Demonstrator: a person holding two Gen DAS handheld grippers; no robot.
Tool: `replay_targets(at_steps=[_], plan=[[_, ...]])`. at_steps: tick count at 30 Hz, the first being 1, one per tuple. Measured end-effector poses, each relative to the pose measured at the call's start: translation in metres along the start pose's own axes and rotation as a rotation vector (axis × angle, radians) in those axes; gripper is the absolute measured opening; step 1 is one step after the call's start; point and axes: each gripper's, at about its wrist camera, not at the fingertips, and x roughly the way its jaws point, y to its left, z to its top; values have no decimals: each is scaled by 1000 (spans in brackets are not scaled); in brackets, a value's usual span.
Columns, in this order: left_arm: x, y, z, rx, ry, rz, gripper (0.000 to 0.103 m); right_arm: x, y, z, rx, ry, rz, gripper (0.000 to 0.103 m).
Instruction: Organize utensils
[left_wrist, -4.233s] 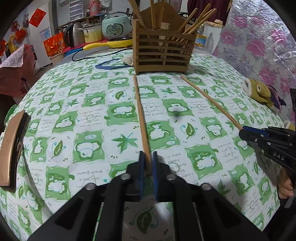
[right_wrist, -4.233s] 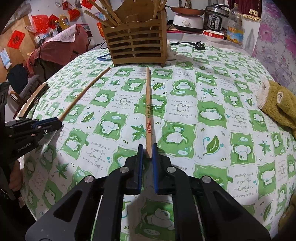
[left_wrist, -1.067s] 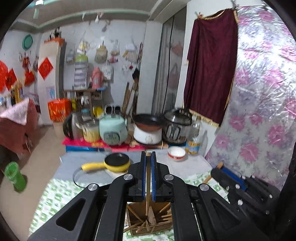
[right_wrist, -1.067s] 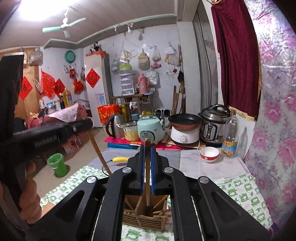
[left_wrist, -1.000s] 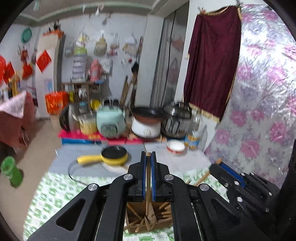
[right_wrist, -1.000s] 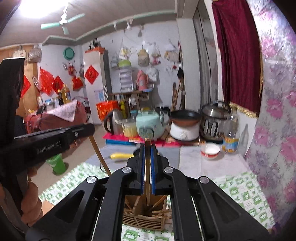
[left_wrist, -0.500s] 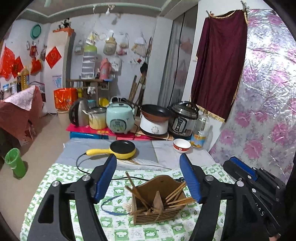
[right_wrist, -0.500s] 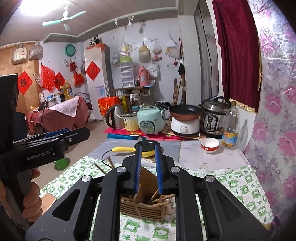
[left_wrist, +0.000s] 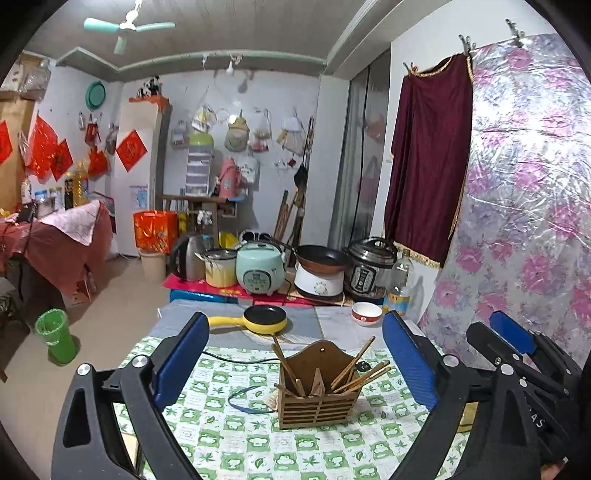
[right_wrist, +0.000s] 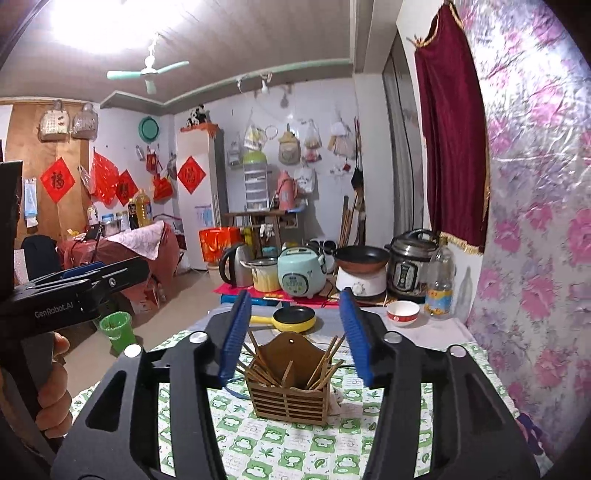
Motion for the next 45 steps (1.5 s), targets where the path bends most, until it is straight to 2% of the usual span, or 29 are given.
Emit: replay_targets(at_steps=[5,11,17,20,22,26,28,29,30,33,37,40,45], plan=[[-22,-8,-23,33,-47,50,97,-20,-3,-20,20,-22,-12,76],[-2,-6,-70,46,27,78,97,-7,-15,-59,37,18,-65,94],[50,11,-113,3,99,160,97,32,-32,-92,55,116,-120,95],[77,14,-124,11,145,200,97,58,-39,-100,77,167,-151,95],[87,15,-129,23,149,222,97,69,-42,-105,90,174,-161,95],[109,19,-144,14,166,219,97,91,-41,-127,65,184,-198,97],[120,25,-157,-13,179,210,97,102,-42,-144,28,237,-217,97],[125,27,-162,-14,193,216,97,105,-42,-149,13,255,-214,97],[132,29,-167,-7,240,242,97,108,-43,-154,3,270,-221,97],[135,34,-175,-2,260,246,97,114,-46,-161,15,301,-221,97],[128,31,-173,-3,233,237,97,109,-43,-161,13,274,-230,97],[123,26,-173,26,204,260,97,103,-42,-159,19,250,-226,97],[121,18,-175,62,196,266,97,100,-41,-160,45,259,-202,97]])
